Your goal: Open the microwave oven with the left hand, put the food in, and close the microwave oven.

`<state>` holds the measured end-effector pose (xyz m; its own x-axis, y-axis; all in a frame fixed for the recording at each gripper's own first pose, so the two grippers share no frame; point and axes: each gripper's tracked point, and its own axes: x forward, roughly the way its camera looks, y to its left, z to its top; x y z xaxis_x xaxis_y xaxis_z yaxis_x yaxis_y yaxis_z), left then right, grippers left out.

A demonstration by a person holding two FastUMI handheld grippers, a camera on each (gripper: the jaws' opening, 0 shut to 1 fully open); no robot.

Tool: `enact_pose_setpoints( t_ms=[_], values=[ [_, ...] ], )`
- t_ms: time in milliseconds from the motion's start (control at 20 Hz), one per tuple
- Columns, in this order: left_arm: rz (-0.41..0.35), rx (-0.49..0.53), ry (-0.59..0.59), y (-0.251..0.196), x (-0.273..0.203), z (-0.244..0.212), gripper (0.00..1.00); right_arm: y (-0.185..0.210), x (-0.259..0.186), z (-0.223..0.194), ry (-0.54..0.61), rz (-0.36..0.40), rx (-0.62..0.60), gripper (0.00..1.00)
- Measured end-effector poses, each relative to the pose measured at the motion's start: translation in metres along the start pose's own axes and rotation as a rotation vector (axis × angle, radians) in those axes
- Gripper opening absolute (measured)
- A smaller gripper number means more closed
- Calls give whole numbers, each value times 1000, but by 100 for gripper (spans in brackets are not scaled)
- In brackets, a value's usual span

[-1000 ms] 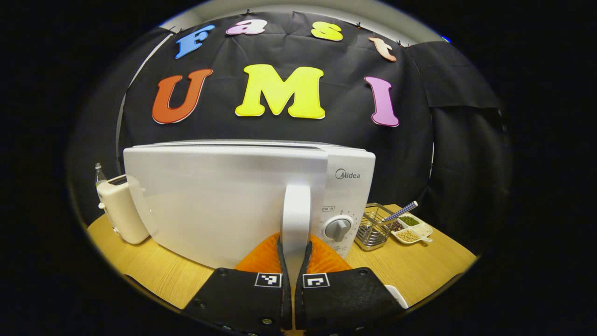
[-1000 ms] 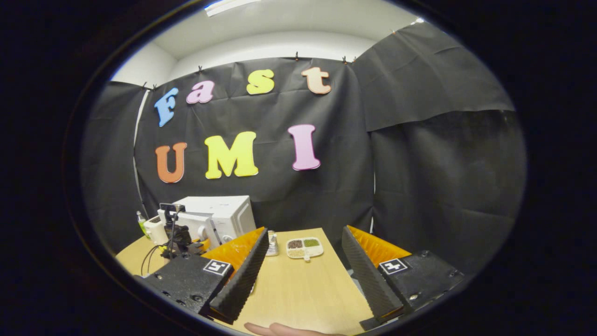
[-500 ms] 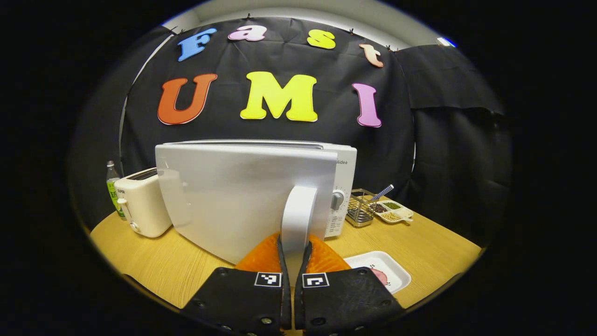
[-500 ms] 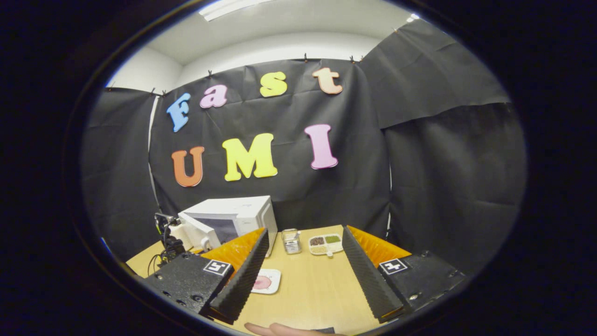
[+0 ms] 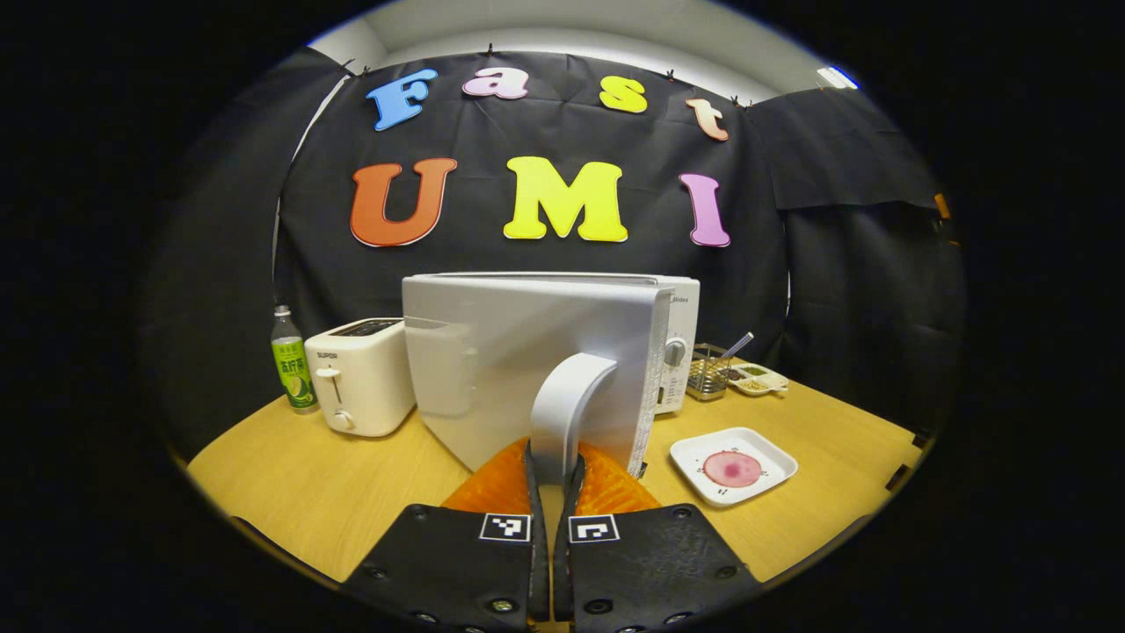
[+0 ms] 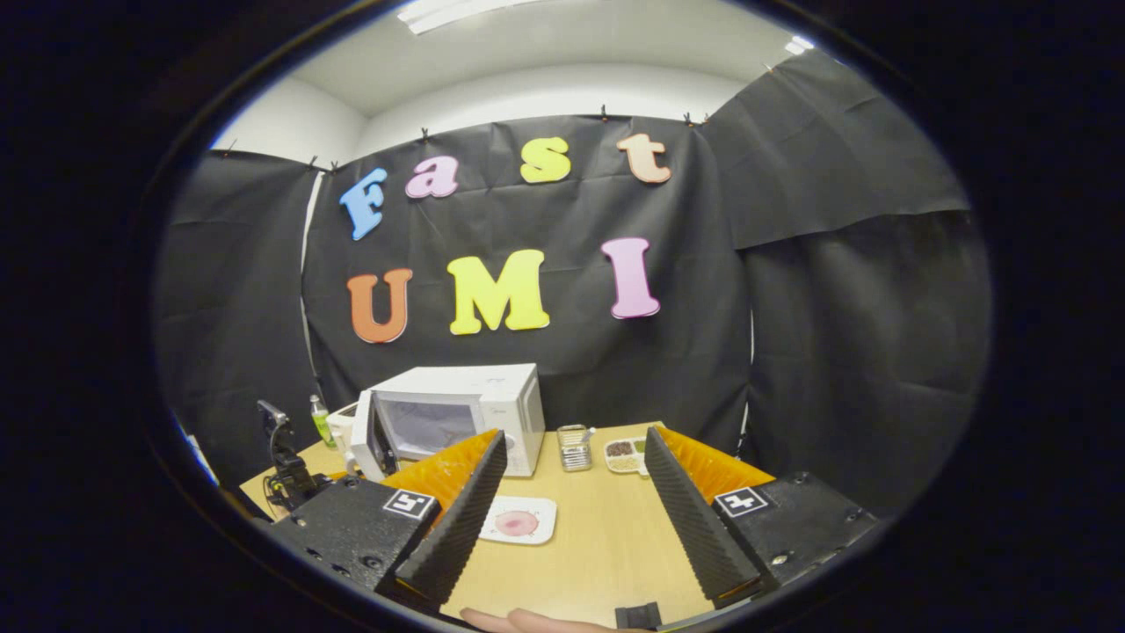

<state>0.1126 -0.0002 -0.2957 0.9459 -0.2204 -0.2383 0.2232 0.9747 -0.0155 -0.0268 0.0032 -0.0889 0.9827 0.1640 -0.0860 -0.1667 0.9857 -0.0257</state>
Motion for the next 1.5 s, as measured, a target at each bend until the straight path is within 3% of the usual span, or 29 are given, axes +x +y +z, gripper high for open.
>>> enact_pose_setpoints(
  t_ms=[100, 150, 200, 550, 600, 650, 700, 750, 800, 850, 1050, 1100, 1150, 1300, 1350, 1400, 1500],
  values=[
    [31, -14, 12, 28, -15, -5, 1, 13, -3, -2, 2, 11, -19, 100],
    [44, -24, 6, 41, -22, -6, 1, 20, -5, -3, 5, 18, -30, 91],
    [57, -28, 2, 55, -27, -7, 1, 27, -7, -4, 7, 25, -40, 100],
    [88, -55, -7, 134, -51, -16, 1, 55, -3, -16, 42, 70, -70, 100],
    [73, -78, 5, 139, -52, -18, 2, 54, 1, -19, 48, 65, -79, 91],
    [73, -97, 9, 144, -61, -20, 12, 53, 6, -23, 59, 60, -89, 91],
    [92, -104, 4, 154, -71, -20, 13, 52, 11, -27, 70, 57, -98, 91],
    [115, -100, 2, 163, -78, -19, 43, 50, 18, -32, 84, 53, -106, 91],
    [126, -108, -1, 167, -84, -22, 62, 46, 27, -37, 98, 45, -115, 91],
    [141, -113, -11, 170, -94, -19, 96, 40, 37, -42, 115, 35, -122, 91],
    [317, -116, -7, 198, -130, -13, 94, 21, 84, -70, 219, 9, -109, 92],
    [326, -127, -18, 194, -140, -6, 94, 18, 96, -79, 250, 9, -104, 92],
    [328, -147, -35, 188, -150, 3, 94, 15, 108, -88, 282, 12, -101, 100],
    [329, -209, -96, 176, -169, 32, 93, 10, 139, -114, 371, 26, -96, 100],
    [332, -230, -114, 171, -175, 43, 93, 9, 150, -123, 402, 33, -93, 92],
    [332, -249, -132, 166, -180, 52, 93, 7, 160, -134, 440, 38, -93, 100],
    [331, -275, -152, 157, -186, 71, 93, 6, 177, -158, 533, 56, -99, 100]
  ],
)
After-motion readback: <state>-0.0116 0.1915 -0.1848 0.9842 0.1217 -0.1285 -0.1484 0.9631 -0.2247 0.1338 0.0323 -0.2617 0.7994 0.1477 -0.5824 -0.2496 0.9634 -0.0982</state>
